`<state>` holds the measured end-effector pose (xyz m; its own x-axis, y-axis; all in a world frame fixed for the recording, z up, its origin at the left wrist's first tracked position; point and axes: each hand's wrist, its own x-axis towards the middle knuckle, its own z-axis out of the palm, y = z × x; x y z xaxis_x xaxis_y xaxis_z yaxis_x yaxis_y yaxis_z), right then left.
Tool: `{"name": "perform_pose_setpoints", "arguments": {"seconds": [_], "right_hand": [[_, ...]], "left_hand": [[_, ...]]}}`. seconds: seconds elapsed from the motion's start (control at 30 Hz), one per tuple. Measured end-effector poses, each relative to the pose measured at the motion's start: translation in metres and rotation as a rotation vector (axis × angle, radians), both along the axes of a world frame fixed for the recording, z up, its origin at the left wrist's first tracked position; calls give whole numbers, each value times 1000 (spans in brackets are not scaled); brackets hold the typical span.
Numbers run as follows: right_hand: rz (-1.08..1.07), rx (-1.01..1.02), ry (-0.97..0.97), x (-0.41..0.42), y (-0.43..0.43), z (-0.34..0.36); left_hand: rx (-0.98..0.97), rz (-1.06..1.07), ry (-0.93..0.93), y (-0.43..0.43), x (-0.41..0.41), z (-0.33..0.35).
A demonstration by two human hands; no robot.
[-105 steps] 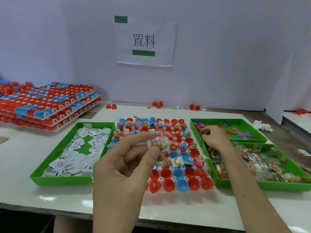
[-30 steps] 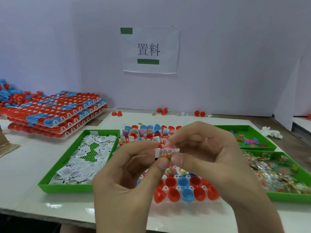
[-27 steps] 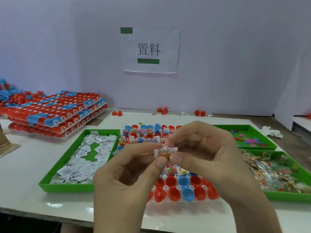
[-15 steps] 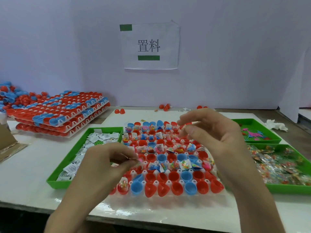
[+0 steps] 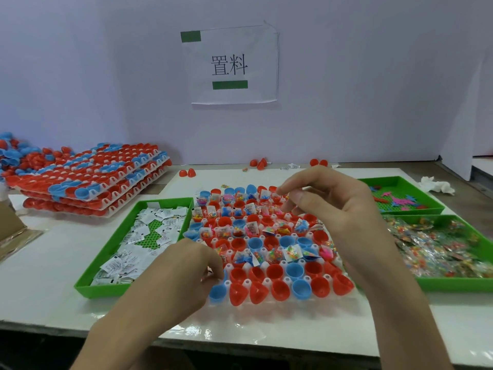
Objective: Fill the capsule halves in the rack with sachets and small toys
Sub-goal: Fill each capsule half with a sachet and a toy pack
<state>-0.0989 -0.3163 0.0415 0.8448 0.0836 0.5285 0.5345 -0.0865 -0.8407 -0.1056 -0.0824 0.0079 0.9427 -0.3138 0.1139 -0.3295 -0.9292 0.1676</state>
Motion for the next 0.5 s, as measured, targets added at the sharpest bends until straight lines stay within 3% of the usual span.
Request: {"name": "perform_pose_setpoints", "arguments": {"seconds": [0.5], "right_hand": [[-49,8,11,0,-9,1]], "left_hand": [[76,-62,121,-3,8,-3]]}}
